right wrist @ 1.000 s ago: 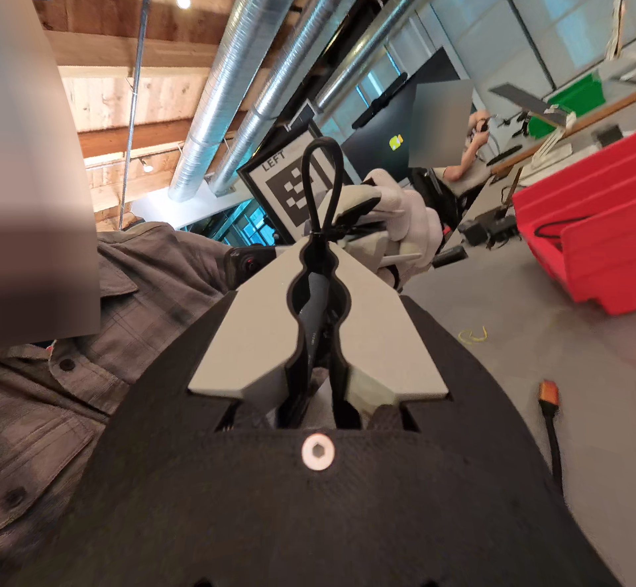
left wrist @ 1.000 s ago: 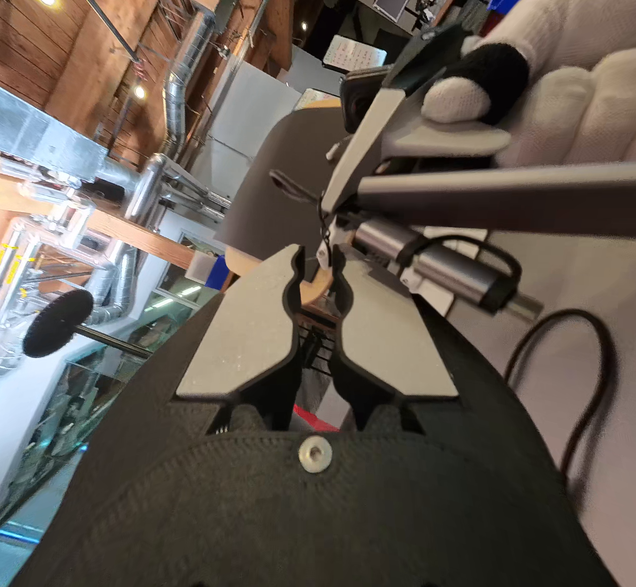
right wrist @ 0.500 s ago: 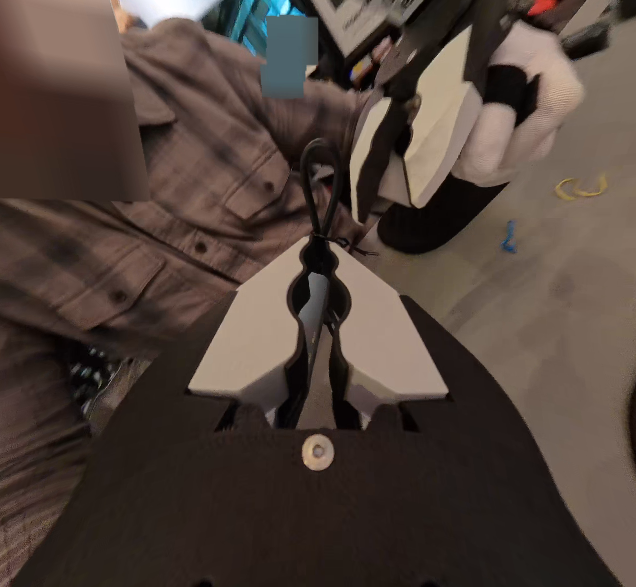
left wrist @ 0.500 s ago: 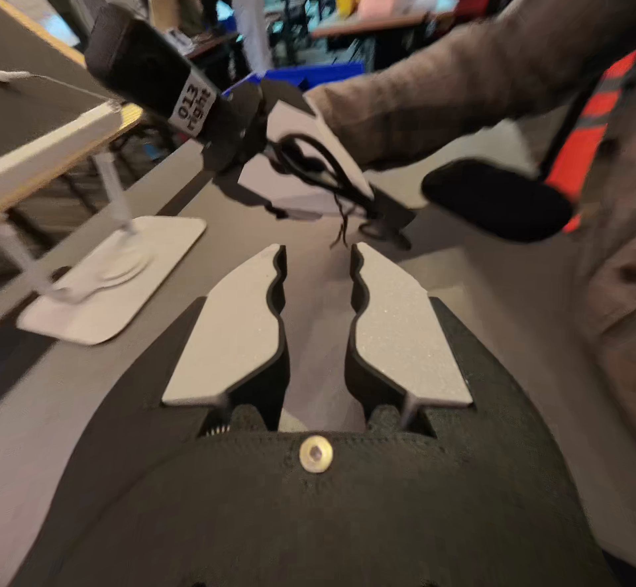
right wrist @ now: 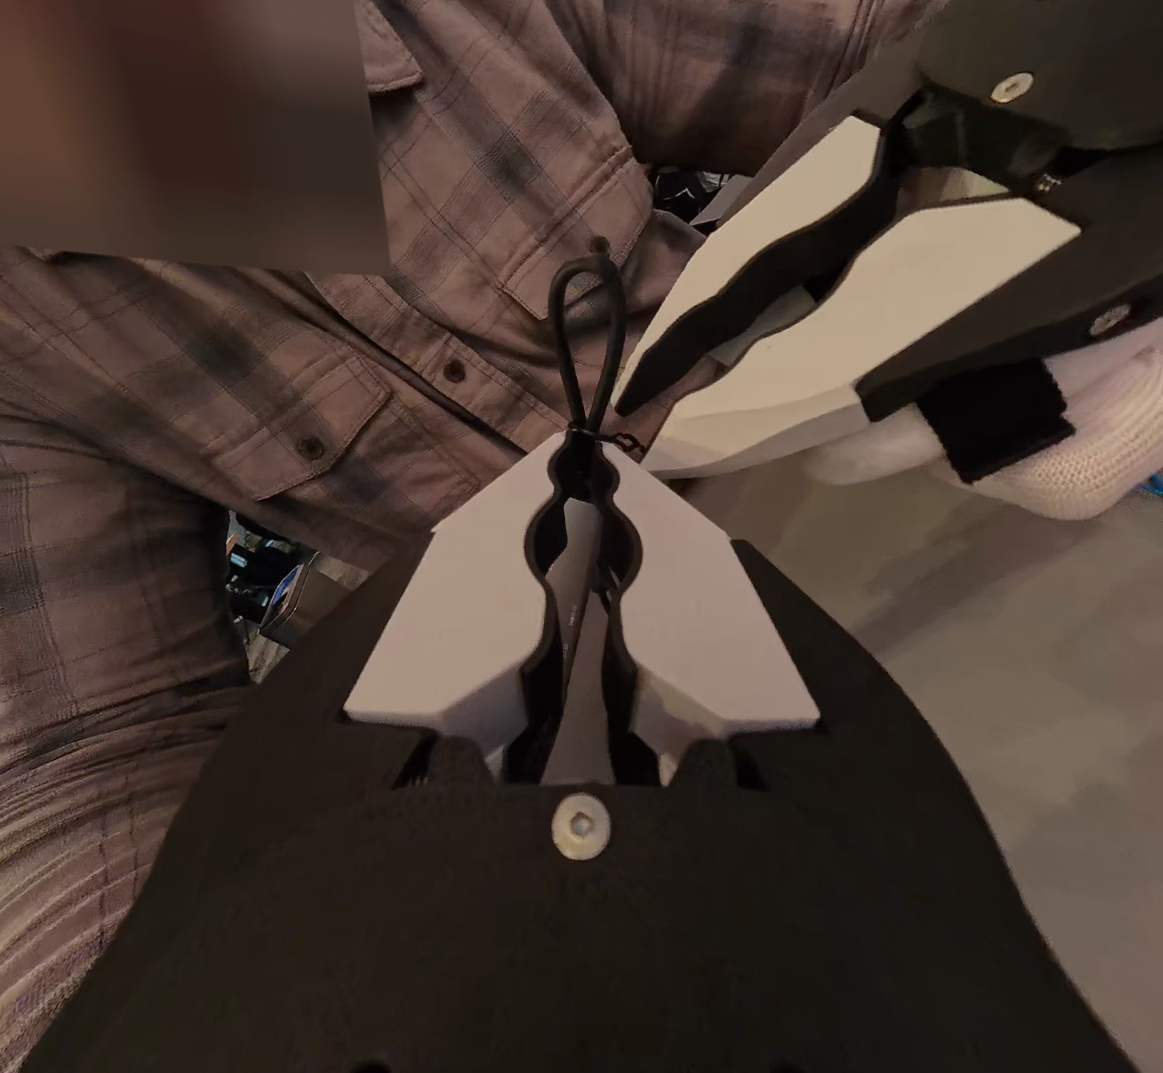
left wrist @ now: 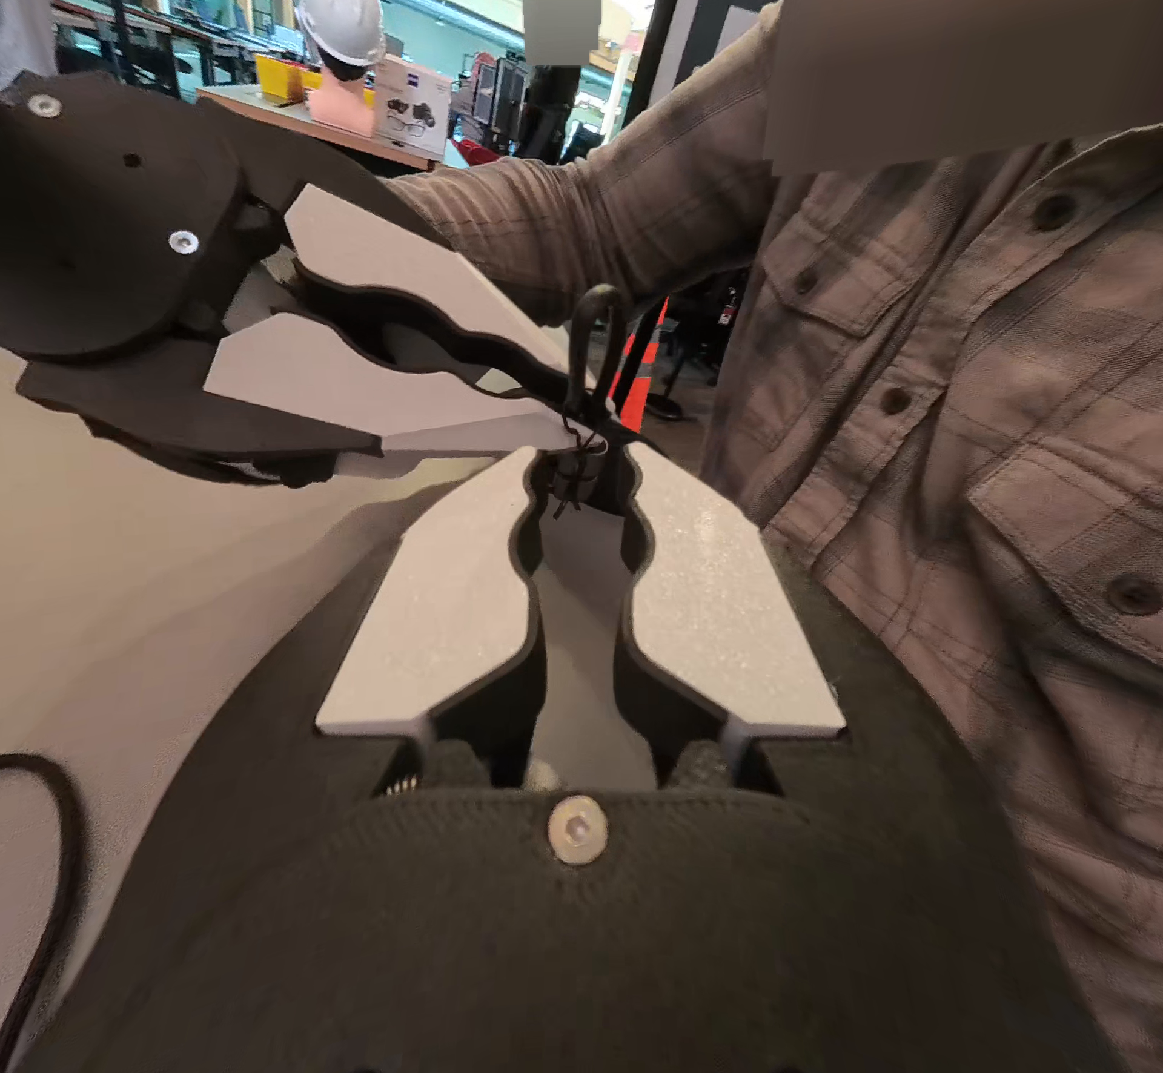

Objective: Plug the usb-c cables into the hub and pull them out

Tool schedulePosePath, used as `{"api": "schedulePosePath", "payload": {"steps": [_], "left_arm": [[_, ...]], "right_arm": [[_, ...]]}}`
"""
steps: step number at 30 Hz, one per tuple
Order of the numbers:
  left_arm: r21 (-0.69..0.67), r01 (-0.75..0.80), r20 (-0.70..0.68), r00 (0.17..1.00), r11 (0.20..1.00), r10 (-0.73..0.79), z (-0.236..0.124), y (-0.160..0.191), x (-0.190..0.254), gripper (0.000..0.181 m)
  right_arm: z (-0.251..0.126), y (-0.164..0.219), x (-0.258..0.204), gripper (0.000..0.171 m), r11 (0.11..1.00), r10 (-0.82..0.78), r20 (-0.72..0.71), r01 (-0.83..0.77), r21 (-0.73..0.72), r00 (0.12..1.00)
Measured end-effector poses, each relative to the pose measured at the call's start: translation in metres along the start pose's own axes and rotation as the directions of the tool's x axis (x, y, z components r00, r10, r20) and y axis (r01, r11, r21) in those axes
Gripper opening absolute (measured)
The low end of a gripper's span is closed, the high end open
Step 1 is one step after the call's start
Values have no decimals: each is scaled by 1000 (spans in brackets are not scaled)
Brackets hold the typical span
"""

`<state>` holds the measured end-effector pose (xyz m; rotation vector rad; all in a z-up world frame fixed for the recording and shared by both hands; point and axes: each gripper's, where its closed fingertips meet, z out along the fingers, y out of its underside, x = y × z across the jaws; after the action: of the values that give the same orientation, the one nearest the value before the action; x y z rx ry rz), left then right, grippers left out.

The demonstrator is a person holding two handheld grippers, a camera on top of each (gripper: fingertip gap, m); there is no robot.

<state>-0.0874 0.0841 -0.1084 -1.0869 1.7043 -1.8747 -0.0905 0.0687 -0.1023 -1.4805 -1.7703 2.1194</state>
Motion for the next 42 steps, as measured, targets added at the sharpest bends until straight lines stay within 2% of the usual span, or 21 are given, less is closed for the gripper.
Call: {"api": "schedulePosePath", "payload": {"steps": [16,19,22,27,30,35,38,40,42], "left_arm": [[-26,44,-46,998,999,-45,10,9,6,3],[-23,7,4,1000,1000,-7,9,7,2,3],[-38,-53,114,992,998,57,5,3,-8,3],[-135,-216,350,903,967,251,-4,-7,-25,3],[-216,-297,507,780,930,367,-16,-15,-39,2],[-398,-418,661,487,817,571,-28,-29,-54,2],[-546,-463,691,223,699,688,-41,-43,-59,2],[-674,-468,643,9,572,766,-45,-53,-58,2],[-743,-456,604,-144,490,784,-50,-62,-56,2]], "right_arm": [[3,1,-1,0,1000,-22,9,22,16,1000],[-1,0,0,0,999,-23,-4,23,41,1000],[-7,-1,1,0,997,-22,-29,24,72,999],[-19,-11,3,0,982,-28,-80,42,182,996],[-29,-16,10,0,961,-17,-139,54,271,990],[-38,-30,15,0,901,-15,-204,102,422,979],[-46,-41,16,0,842,-20,-244,148,519,969],[-48,-49,14,1,791,-40,-248,182,583,968],[-48,-56,11,0,735,-59,-246,209,645,967]]}}
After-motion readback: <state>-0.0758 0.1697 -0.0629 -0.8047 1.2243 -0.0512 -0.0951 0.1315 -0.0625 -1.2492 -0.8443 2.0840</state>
